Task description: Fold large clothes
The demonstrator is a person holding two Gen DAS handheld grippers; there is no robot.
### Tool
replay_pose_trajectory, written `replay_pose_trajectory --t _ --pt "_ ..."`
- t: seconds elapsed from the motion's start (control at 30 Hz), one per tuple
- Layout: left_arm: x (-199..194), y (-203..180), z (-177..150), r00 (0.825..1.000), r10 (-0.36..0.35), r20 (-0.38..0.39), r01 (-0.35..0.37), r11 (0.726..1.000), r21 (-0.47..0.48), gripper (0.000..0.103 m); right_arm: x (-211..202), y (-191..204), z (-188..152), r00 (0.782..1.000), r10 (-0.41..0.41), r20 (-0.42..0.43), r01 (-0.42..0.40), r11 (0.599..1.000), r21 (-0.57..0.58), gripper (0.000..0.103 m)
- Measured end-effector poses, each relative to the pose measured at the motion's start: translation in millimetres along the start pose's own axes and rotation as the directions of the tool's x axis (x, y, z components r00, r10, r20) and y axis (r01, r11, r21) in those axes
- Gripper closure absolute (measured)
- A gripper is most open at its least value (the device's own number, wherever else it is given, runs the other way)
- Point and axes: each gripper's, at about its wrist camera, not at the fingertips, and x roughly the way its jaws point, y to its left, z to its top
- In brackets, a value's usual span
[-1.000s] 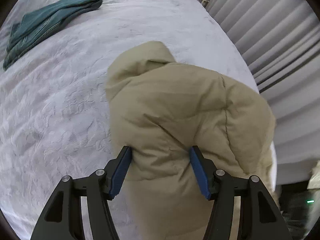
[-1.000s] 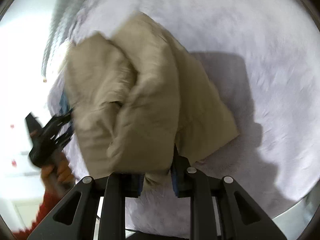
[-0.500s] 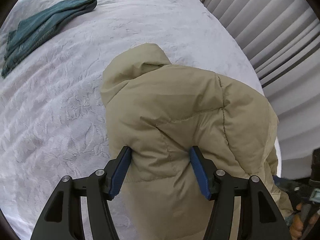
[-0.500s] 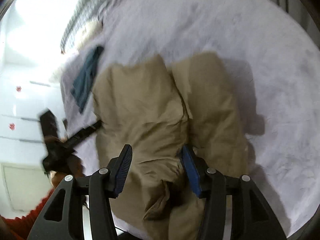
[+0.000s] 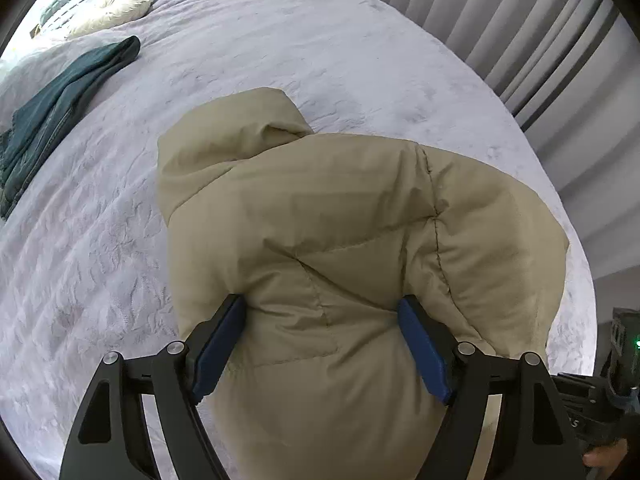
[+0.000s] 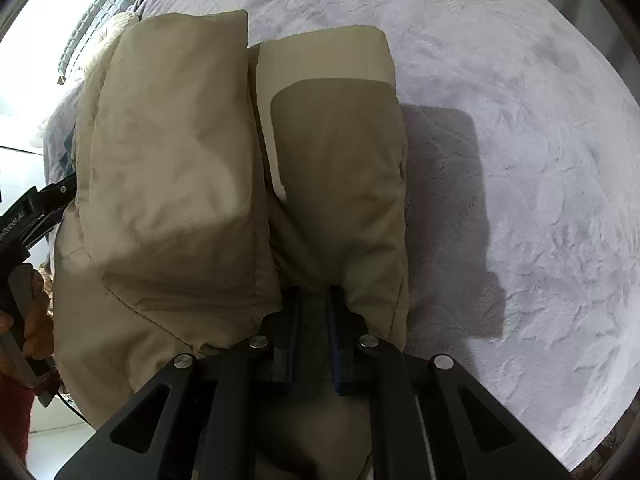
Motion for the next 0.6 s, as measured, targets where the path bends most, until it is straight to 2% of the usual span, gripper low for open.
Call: replay_pose_trajectory --t 0.13,0.23,0.3,0.37,0.4,0.43,0.5,0.57,0.6 --pt "-1 -1 0 1.000 0.025 -0.013 -0.025 1.000 -0.001 0.024 -25 0 -3 0.999 0.020 0.030 -0.021 0.998 0.051 0.086" --pt "0 3 0 0.999 0.028 -0.019 -0.028 0.999 -0.036 0.021 -54 0 -6 0.993 0.042 0.114 -0.047 0.998 0.046 0.086" --pt "-1 5 -2 0.999 0.031 -0.016 -0.031 0.998 -0.046 0.021 -66 -4 -5 0.988 0.010 0.157 -0.017 0.999 0.046 0.086" --pt "-2 5 -3 0.999 0.036 -0.014 -0.037 0.998 -0.052 0.021 -73 -19 -1 0.984 -0.008 0.181 -0.006 0.997 0.077 0.073" --pt "-3 5 -3 0.999 0.040 -0.014 -0.041 0.998 -0.057 0.021 -72 -28 3 0.985 -0.012 0.175 -0.006 0.995 0.099 0.052" --pt "-4 4 -4 0.999 0.045 -0.014 -0.046 0.997 -0.062 0.021 -69 -38 7 0.987 -0.001 0.164 -0.019 0.993 0.118 0.045" --pt "-6 3 -5 0.998 0.056 -0.016 -0.057 0.996 -0.073 0.021 -62 -46 15 0.990 0.056 0.131 -0.074 0.988 0.137 0.048" --pt "-7 2 -6 0.997 0.071 -0.015 -0.072 0.994 -0.081 0.021 -47 -41 21 0.992 0.099 0.084 -0.108 0.988 0.109 0.073" --pt "-8 1 -6 0.997 0.079 -0.015 -0.080 0.993 -0.085 0.021 -35 -35 24 0.993 0.094 0.065 -0.100 0.990 0.094 0.080"
